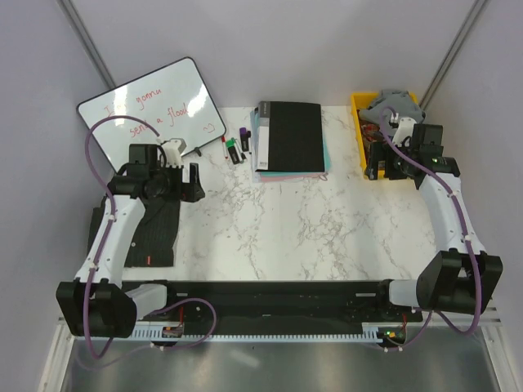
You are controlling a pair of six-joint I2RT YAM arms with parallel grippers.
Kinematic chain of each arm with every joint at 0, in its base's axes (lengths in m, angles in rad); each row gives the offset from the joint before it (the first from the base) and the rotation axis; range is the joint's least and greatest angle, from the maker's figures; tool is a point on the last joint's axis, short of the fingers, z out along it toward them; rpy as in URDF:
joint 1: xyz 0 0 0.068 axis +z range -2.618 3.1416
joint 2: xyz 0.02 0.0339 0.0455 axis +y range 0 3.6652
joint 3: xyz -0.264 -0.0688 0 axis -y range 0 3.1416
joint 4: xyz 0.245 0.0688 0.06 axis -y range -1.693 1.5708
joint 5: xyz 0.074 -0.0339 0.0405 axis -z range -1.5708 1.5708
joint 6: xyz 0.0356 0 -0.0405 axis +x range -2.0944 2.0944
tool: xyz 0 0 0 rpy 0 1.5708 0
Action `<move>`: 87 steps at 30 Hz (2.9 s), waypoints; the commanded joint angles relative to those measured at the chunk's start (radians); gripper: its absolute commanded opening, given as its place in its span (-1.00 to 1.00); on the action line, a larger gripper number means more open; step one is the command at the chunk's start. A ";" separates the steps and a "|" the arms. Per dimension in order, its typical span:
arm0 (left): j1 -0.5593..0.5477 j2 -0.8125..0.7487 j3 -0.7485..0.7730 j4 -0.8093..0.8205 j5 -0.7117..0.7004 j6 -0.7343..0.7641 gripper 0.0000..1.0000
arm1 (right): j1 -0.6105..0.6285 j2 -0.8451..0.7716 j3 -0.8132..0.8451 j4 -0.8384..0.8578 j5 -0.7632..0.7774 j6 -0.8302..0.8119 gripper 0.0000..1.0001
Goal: Fold and stack the long sleeve shirts
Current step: Grab the shirt from the pile, then move the shirt to the center of the board
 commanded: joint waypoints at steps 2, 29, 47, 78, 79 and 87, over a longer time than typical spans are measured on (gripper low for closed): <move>-0.002 -0.033 0.004 0.011 0.019 0.027 0.99 | -0.002 0.000 0.045 0.019 0.006 0.012 0.96; -0.002 0.079 0.120 0.014 0.142 0.029 0.99 | -0.001 0.871 0.843 0.313 0.367 0.056 0.96; -0.002 0.021 0.140 0.018 0.201 0.006 0.99 | 0.005 0.540 0.860 0.237 0.078 0.022 -1.00; -0.002 -0.206 0.036 0.248 0.712 -0.026 0.99 | 0.087 -0.030 0.787 0.967 -0.569 1.261 -1.00; -0.003 -0.205 0.027 0.258 0.758 -0.032 0.99 | 0.087 -0.059 0.760 0.967 -0.560 1.212 -1.00; -0.143 -0.197 -0.162 0.764 0.851 -0.402 0.96 | 0.088 -0.053 0.685 1.007 -0.638 1.211 -1.00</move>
